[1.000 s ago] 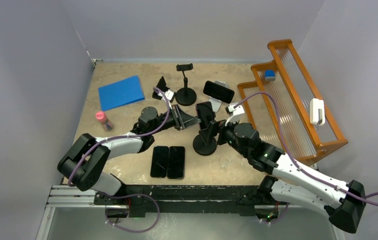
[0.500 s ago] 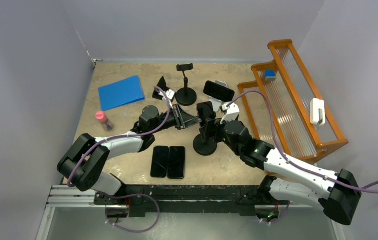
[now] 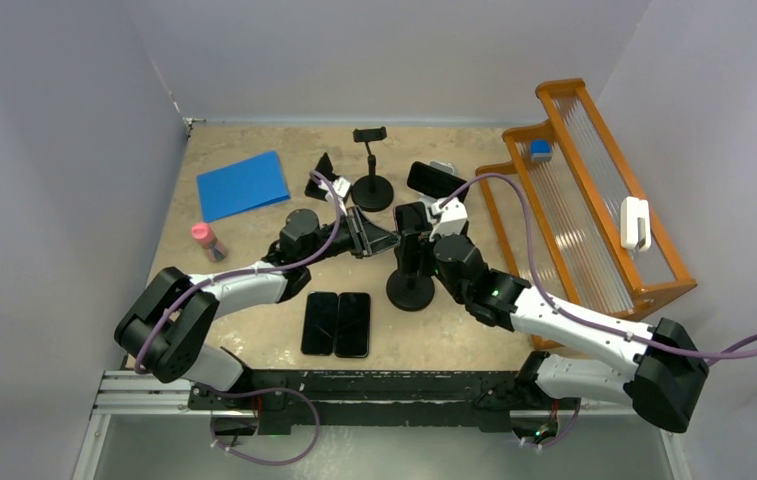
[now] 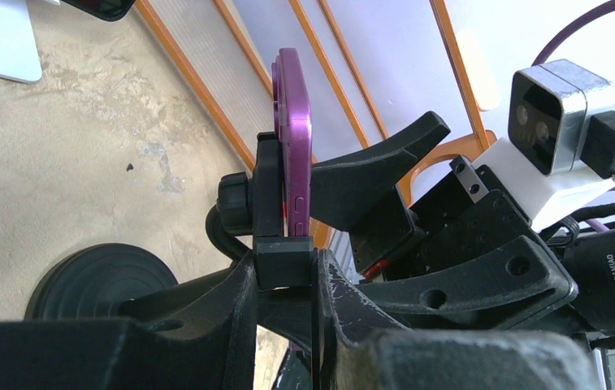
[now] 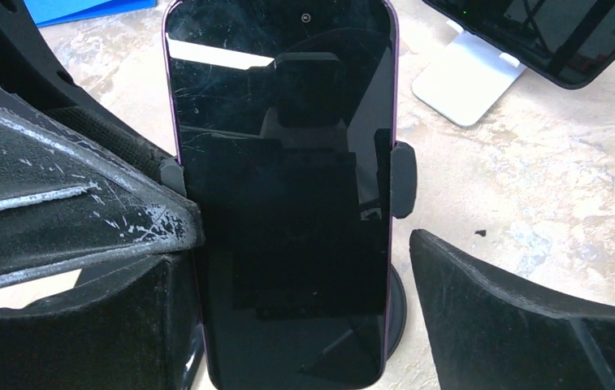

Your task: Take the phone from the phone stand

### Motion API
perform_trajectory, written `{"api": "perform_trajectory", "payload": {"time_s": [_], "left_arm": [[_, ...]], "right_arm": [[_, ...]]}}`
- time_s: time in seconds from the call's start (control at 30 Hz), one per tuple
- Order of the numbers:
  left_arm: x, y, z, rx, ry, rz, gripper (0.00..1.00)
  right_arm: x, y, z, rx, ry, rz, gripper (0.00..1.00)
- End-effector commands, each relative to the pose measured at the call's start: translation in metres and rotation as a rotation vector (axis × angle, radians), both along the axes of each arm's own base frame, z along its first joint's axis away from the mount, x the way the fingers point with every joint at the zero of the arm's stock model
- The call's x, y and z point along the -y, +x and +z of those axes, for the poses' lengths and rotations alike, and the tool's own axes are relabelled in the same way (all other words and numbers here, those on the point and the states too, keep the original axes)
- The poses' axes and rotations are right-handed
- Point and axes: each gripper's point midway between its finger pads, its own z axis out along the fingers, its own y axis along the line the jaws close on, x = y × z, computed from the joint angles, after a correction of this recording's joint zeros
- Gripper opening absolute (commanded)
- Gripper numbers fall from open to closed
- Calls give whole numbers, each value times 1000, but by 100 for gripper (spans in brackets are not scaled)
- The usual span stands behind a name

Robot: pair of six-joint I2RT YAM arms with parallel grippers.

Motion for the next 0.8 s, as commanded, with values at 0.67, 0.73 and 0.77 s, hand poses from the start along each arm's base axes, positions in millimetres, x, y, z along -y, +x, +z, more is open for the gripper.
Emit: {"api": "perform_trajectory", "payload": {"time_s": [0.67, 0.73, 0.77], "left_arm": [[-10, -5, -6, 13, -127, 41, 0], [-9, -6, -5, 17, -146, 31, 0], [-8, -7, -6, 18, -153, 25, 0]], "right_arm": [[-10, -20, 5, 55, 290, 87, 0], [-12, -27, 4, 58, 315, 124, 0], [-14, -29, 5, 65, 331, 139, 0]]}}
